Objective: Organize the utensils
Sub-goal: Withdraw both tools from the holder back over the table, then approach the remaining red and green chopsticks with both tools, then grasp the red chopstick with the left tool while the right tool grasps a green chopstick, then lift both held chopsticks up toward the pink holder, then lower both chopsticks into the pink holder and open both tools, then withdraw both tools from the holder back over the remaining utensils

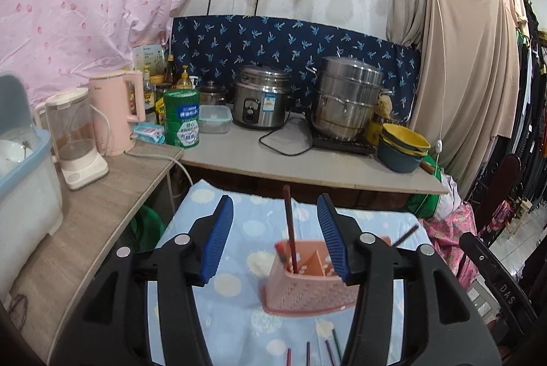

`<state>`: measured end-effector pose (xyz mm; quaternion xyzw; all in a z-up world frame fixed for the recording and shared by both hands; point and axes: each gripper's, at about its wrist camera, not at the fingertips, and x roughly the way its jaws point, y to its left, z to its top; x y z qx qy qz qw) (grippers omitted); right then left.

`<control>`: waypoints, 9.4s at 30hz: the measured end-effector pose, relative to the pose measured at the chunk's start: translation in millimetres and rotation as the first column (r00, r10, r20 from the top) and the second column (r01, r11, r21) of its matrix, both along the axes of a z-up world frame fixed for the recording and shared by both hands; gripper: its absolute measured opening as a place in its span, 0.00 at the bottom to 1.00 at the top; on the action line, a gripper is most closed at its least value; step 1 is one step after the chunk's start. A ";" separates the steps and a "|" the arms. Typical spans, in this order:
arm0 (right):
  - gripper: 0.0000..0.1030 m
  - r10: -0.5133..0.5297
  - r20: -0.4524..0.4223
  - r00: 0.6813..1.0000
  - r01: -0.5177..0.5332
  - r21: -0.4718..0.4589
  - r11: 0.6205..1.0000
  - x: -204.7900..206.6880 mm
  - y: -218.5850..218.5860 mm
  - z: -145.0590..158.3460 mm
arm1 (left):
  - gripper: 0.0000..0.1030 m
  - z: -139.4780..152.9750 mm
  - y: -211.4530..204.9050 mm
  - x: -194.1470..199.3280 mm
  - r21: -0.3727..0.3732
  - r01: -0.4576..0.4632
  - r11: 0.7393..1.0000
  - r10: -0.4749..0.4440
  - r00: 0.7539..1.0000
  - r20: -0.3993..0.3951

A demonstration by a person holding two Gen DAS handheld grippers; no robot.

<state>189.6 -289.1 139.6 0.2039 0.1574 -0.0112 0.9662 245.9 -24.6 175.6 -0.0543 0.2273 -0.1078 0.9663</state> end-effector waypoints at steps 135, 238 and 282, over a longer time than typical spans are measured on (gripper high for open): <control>0.07 -0.001 -0.355 0.935 -0.033 -0.090 0.995 -212.7 62.2 -174.3 | 0.21 -231.8 13.2 -196.9 0.030 0.177 0.984 -0.142 0.873 -0.467; 0.12 -0.001 0.052 0.999 0.000 0.025 1.000 44.0 6.2 0.5 | 0.09 -4.3 -26.6 43.0 -0.028 0.041 0.999 -0.040 0.998 0.037; 0.34 0.030 -0.366 0.930 0.008 0.103 0.995 -159.9 27.8 -161.0 | 0.47 -182.1 3.6 -140.1 0.038 0.121 0.992 -0.100 0.928 -0.358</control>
